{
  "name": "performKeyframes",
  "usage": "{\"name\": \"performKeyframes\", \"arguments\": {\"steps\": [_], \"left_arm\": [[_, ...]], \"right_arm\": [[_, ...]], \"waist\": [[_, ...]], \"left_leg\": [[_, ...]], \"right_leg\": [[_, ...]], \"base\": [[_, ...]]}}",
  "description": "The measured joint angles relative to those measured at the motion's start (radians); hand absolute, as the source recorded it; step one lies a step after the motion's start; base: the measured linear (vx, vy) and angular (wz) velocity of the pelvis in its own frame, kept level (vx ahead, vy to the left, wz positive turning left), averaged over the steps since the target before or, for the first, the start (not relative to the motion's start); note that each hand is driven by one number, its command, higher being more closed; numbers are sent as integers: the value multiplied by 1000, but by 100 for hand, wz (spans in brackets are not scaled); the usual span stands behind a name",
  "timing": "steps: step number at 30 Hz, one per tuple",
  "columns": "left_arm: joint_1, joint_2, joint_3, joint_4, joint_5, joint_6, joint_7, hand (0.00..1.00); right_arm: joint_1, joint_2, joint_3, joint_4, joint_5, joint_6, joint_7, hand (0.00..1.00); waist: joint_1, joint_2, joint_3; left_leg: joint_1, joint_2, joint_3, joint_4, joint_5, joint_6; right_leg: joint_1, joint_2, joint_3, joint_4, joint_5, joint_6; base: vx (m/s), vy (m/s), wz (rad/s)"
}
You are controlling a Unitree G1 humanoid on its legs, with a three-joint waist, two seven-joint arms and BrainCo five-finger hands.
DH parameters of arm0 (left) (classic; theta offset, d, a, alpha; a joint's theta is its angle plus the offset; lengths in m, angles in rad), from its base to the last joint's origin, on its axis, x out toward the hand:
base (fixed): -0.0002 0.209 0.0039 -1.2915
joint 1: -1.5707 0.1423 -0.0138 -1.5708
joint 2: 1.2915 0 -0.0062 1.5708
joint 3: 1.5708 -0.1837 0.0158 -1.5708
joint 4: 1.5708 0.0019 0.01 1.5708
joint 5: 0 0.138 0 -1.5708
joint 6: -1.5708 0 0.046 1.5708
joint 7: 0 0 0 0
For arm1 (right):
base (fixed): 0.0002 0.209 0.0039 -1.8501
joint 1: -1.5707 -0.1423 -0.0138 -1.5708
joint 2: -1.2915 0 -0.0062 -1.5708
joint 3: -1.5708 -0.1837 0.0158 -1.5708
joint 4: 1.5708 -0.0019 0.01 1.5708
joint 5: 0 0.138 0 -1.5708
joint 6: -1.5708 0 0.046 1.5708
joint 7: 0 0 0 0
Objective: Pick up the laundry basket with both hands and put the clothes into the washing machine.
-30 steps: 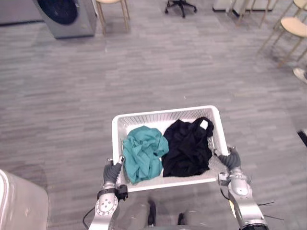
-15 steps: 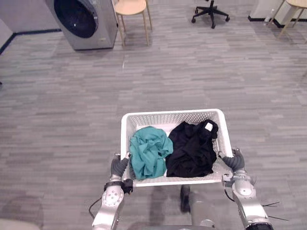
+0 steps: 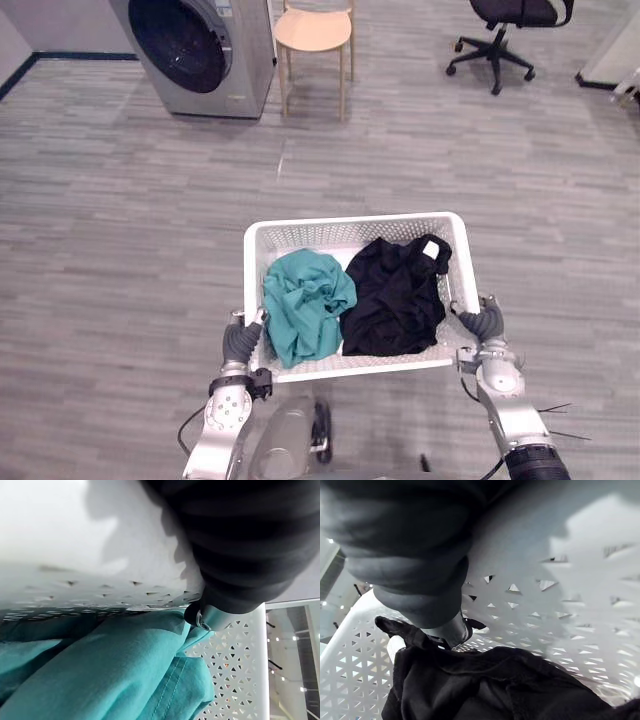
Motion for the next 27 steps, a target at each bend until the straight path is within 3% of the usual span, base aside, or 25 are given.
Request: {"name": "performKeyframes", "arguments": {"steps": [1, 2, 4, 5, 6, 7, 8, 9, 10, 11, 12, 13, 14, 15, 16, 17, 18, 19, 21, 22, 23, 24, 25, 26, 27], "left_arm": [[12, 13, -2, 6, 7, 12, 0, 100], [18, 19, -8, 7, 14, 13, 0, 100], [9, 41, -19, 7, 14, 6, 0, 100], [-10, 53, -26, 17, 14, 6, 0, 100], [-31, 55, -33, 35, 14, 6, 0, 100], [-55, 58, -39, 55, 15, 7, 0, 100], [-80, 58, -44, 78, 18, 7, -1, 100], [-84, 59, -45, 84, 30, 8, -1, 100], [-83, 55, -48, 87, 39, 8, 0, 100], [-85, 25, -52, 108, 53, 8, -1, 100], [-89, 5, -47, 119, 55, 9, 0, 100], [-95, 3, -41, 130, 55, 9, 0, 100], [-94, -6, -40, 149, 54, 9, 0, 100], [-92, -12, -42, 150, 54, 9, -2, 100], [-90, -13, -42, 148, 53, 7, -3, 100], [-90, -6, -39, 144, 50, 3, -3, 100], [-87, -4, -37, 138, 48, -1, -2, 100], [-71, -1, -35, 112, 44, -10, -2, 100], [-51, -1, -30, 74, 37, -28, -2, 100], [-53, -4, -30, 75, 35, -29, -2, 100], [-46, -5, -30, 74, 35, -28, -3, 100], [-35, -10, -30, 68, 35, -27, -3, 100], [-19, -10, -26, 58, 35, -22, -2, 100], [-14, -14, -20, 39, 36, -10, 0, 100], [-14, -15, -20, 31, 37, -8, 0, 100]], "right_arm": [[9, 16, 2, 27, -1, 1, 2, 100], [28, 16, 7, 26, -1, -1, 3, 100], [30, 16, 7, 21, -1, -1, 3, 100], [31, 13, 6, 17, 0, -1, 3, 100], [32, 7, 4, 16, 0, -1, 3, 100], [33, 5, -2, 16, 1, -1, 3, 100], [42, 5, -3, 7, 0, 0, 1, 100], [52, 2, -2, -6, 0, 0, 1, 100], [60, -1, -2, -9, -1, 0, 1, 100], [75, -16, -7, -9, 0, 5, -1, 100], [64, -21, -15, -9, -1, 15, -1, 100], [57, -24, -15, -11, -1, 23, 0, 100], [59, -25, -8, -14, -2, 32, 2, 100], [62, -31, -9, -14, -1, 33, 1, 100], [62, -30, -9, -18, 1, 34, -3, 100], [62, -27, -9, -32, 1, 34, -4, 100], [61, -26, -9, -43, 1, 33, -4, 100], [60, -27, -9, -66, 2, 27, -5, 100], [42, -30, -11, -77, 4, 20, -6, 100], [35, -31, -12, -73, 5, 20, -6, 100], [35, -33, -11, -68, 4, 20, -6, 100], [35, -37, -8, -62, 3, 20, -5, 100], [26, -33, -2, -28, 3, 21, -6, 100], [21, -23, 2, -17, 1, 28, -5, 100], [20, -26, 4, -17, 2, 28, -4, 100]], "waist": [[-9, 4, 1], [-17, 22, -7], [-37, 34, -13], [-59, 43, -13], [-79, 60, -12], [-95, 65, -9], [-108, 58, -11], [-113, 47, -17], [-116, 49, -21], [-113, 104, -47], [-106, 151, -50], [-105, 153, -49], [-91, 163, -44], [-87, 172, -40], [-76, 176, -25], [-52, 152, -11], [-42, 140, -5], [-28, 128, -6], [-10, 110, 4], [-1, 103, 9], [-3, 102, 10], [-3, 113, 5], [0, 100, 3], [-3, 78, -7], [0, 78, -7]], "left_leg": [[119, -16, -6, -76, -14, -6], [222, -19, -19, -178, -13, -7], [322, -22, -43, -286, -7, -16], [384, -18, -69, -346, -7, -29], [428, 1, -91, -384, -15, -63], [463, 13, -103, -397, -14, -71], [514, 14, -115, -410, -26, -95], [583, 11, -133, -424, -47, -134], [617, 14, -142, -416, -57, -150], [629, 65, -151, -338, -61, -160], [576, 105, -147, -180, -27, -208], [495, 123, -132, 6, 92, -247], [395, 160, -116, 263, 313, -265], [351, 200, -107, 399, 305, -267], [249, 268, -75, 618, 246, -227], [172, 285, -44, 703, 191, -185], [132, 286, -33, 704, 167, -171], [39, 284, -12, 654, 125, -180], [-101, 260, -12, 471, 93, -172], [-149, 229, -20, 267, 98, -180], [-150, 205, -24, -4, 152, -243], [-139, 200, -26, -167, 219, -259], [-107, 176, 14, -153, 322, -205], [-126, 146, 21, -87, 254, -162], [-142, 143, 21, -38, 217, -141]], "right_leg": [[-53, -4, -36, 110, -42, -77], [-126, -1, -106, 107, -72, -129], [-232, 4, -191, 26, -111, -183], [-308, 24, -233, -95, -125, -209], [-356, 55, -258, -258, -113, -217], [-388, 84, -263, -456, -51, -209], [-407, 112, -258, -708, 64, -201], [-427, 129, -258, -841, 149, -217], [-433, 142, -237, -826, 243, -284], [-443, 165, -226, -731, 362, -327], [-449, 197, -238, -642, 283, -333], [-443, 198, -234, -580, 212, -330], [-364, 217, -220, -583, 145, -314], [-309, 235, -218, -610, 130, -314], [-183, 271, -213, -673, 114, -319], [-61, 278, -177, -758, 100, -311], [-6, 275, -160, -801, 98, -308], [72, 264, -138, -879, 98, -306], [144, 230, -101, -938, 76, -254], [184, 190, -85, -956, 45, -221], [235, 153, -84, -987, 14, -176], [262, 148, -80, -1007, -4, -150], [326, 112, -59, -1043, -20, -141], [341, 83, -60, -1048, -5, -143], [342, 77, -68, -1037, 3, -132]], "base": [[690, 127, 10], [693, 123, 9], [688, 75, 22], [682, 28, 57], [707, -17, 74], [760, -67, 82], [961, -117, 69], [848, -134, 51], [916, -156, 32], [936, -139, 0], [1087, -167, -12], [1039, -164, -32], [838, -134, -22], [800, -85, -28], [749, -27, -38], [735, -10, -42], [697, 42, -51], [658, 117, -48], [633, 201, -50], [620, 305, -35], [622, 330, -28], [642, 348, -20], [795, 435, -10], [669, 361, -3], [819, 436, 12]]}}
